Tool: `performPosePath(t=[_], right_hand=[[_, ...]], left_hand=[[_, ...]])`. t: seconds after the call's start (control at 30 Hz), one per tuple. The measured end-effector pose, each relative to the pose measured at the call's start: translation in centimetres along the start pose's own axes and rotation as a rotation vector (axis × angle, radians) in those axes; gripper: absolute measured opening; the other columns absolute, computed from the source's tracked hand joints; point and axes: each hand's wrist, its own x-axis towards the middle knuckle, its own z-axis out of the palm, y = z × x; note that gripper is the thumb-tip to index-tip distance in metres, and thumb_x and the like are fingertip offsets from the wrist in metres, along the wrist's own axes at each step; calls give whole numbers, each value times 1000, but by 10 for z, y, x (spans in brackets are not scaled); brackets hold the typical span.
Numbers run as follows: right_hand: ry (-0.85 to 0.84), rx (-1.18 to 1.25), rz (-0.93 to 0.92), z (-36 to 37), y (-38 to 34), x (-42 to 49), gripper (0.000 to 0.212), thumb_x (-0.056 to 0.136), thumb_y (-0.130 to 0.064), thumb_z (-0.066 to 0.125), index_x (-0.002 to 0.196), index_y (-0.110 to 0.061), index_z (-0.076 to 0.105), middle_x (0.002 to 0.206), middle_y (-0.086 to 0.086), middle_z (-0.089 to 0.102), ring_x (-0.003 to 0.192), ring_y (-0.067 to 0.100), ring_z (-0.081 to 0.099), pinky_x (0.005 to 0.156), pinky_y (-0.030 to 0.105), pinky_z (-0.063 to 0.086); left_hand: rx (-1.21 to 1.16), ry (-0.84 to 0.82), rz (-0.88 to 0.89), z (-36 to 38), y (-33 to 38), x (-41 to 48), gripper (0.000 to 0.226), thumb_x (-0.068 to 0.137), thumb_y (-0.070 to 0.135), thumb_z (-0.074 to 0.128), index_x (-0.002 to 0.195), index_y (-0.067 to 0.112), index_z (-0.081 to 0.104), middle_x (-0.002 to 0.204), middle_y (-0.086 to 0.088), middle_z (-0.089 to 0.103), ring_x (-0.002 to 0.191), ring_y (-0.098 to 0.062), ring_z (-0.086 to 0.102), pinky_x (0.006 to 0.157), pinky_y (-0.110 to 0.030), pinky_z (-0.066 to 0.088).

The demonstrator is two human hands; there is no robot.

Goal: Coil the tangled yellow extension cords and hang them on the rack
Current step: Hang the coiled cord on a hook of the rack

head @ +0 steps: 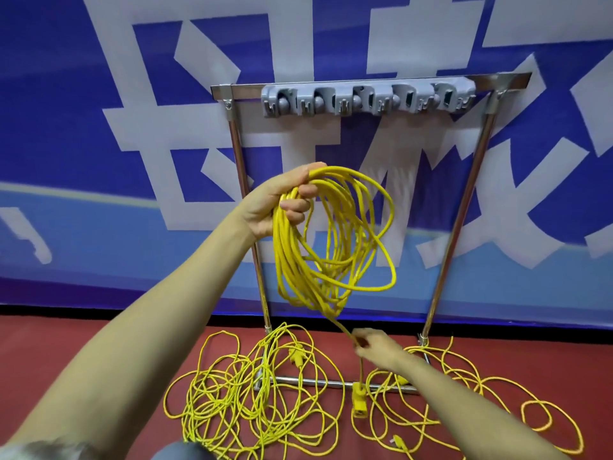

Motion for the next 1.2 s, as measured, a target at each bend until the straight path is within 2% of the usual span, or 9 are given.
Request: performPosePath(t=[0.13,0.3,0.47,0.53,0.6,0.7,0.9,1.03,1.2], right_hand=[[-2,-114,146,-5,21,9,4,81,-21,56,83,-23,54,90,0,57,88,21,57,68,27,36],[142,26,287,-20,39,16,14,91,-24,58,100,-14,63,99,10,67,93,25,61,67,23,34],[269,341,260,-66,30,15,14,86,-12,67,74,-12,60,61,0,54,54,8,48,53,14,36],[308,408,244,-79,21,17,23,84,-7,68,65,-14,56,57,1,55,46,3,51,57,21,41],[305,449,244,-91,6,16,25,86,-7,67,65,-14,54,58,5,54,36,-3,49,47,15,41],[318,483,261,-107,-14,13,23,89,-13,64,67,-11,54,59,6,54,45,8,52,39,10,36],[281,547,349,-120,-41,8,25,93,-21,55,70,-13,53,60,4,52,55,14,51,51,22,42],[239,757,430,-130,-53,5,24,94,-19,53,72,-12,53,64,4,51,56,15,54,53,27,52],[202,996,404,-138,-73,2,22,95,-20,56,75,-10,55,66,2,55,53,11,58,45,23,53]], left_hand=[[-250,-225,-95,-13,2,-8,37,101,13,46,135,-1,49,83,-16,57,52,-10,39,53,-26,53],[-229,-314,-110,-28,7,-16,39,105,12,34,140,-3,42,90,-20,56,56,-13,41,58,-30,55],[135,-75,-117,-33,-3,-21,38,83,22,75,119,14,65,71,0,51,38,2,38,36,-14,44],[180,-12,-130,-32,-11,-22,49,74,25,83,117,14,61,69,0,49,36,2,40,34,-13,41],[216,26,-142,-31,-18,-21,57,71,27,85,117,14,55,68,0,50,36,1,39,34,-14,40],[275,92,-141,-27,-28,-18,50,76,21,80,116,15,52,69,-2,49,37,-2,39,37,-16,42],[330,337,6,-17,-45,-10,16,96,12,52,111,15,50,67,-3,51,40,-7,41,41,-21,42],[296,480,188,-16,-55,-5,25,98,8,51,121,12,42,69,-6,53,43,-10,44,42,-24,45],[424,530,207,-20,-74,0,27,95,7,57,116,14,42,68,-6,58,43,-14,45,44,-27,45]])
